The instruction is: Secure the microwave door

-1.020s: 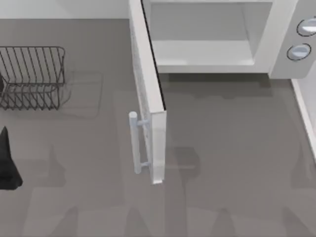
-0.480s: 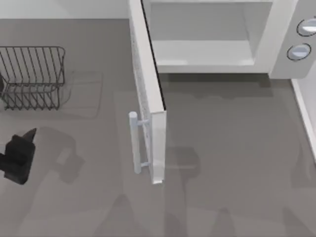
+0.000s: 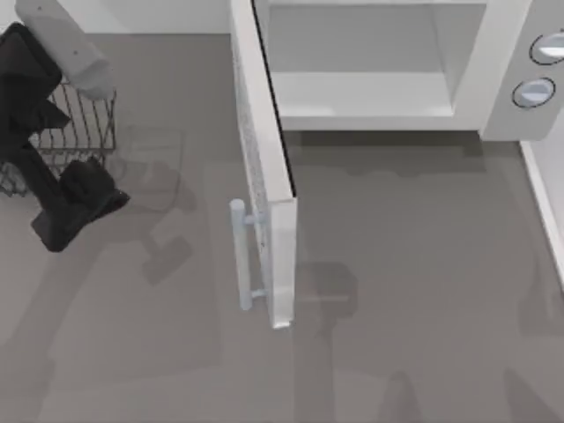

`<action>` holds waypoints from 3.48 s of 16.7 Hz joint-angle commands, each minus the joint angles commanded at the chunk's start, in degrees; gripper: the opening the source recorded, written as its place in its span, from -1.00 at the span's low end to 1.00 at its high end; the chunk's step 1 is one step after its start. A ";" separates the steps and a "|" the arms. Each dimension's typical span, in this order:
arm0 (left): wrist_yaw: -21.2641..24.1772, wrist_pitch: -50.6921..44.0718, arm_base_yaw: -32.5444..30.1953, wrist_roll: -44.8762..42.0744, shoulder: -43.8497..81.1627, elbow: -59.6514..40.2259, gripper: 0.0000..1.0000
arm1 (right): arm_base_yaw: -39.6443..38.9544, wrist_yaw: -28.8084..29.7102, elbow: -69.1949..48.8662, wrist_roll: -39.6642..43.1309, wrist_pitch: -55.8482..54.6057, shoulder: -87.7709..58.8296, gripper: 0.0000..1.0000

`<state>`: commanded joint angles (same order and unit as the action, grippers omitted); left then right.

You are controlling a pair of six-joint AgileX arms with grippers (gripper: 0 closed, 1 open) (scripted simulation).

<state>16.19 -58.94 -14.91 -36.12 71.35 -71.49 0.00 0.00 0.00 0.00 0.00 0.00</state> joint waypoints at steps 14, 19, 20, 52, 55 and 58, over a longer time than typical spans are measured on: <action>9.48 -26.71 -7.53 -18.82 32.90 -45.33 1.00 | 0.00 0.00 0.00 0.00 0.00 0.00 1.00; 9.39 -26.42 -7.33 -18.71 32.70 -45.02 1.00 | 0.00 0.00 0.00 0.00 0.00 0.00 1.00; 9.36 -25.65 -7.70 -18.50 32.68 -44.27 1.00 | 0.00 0.00 0.00 0.00 0.00 0.00 1.00; 7.81 -7.53 -12.88 -13.25 32.23 -27.83 -1.00 | 0.00 0.00 0.00 0.00 0.00 0.00 1.00; 7.81 -7.54 -12.75 -13.26 32.24 -27.84 -1.00 | 0.00 0.00 0.00 0.00 0.00 0.00 1.00; 7.42 -7.22 -13.99 -12.03 33.08 -28.84 -1.00 | 0.00 0.00 0.00 0.00 0.00 0.00 1.00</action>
<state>23.61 -66.16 -28.90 -48.15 104.43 -100.34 0.00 0.00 0.00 0.00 0.00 0.00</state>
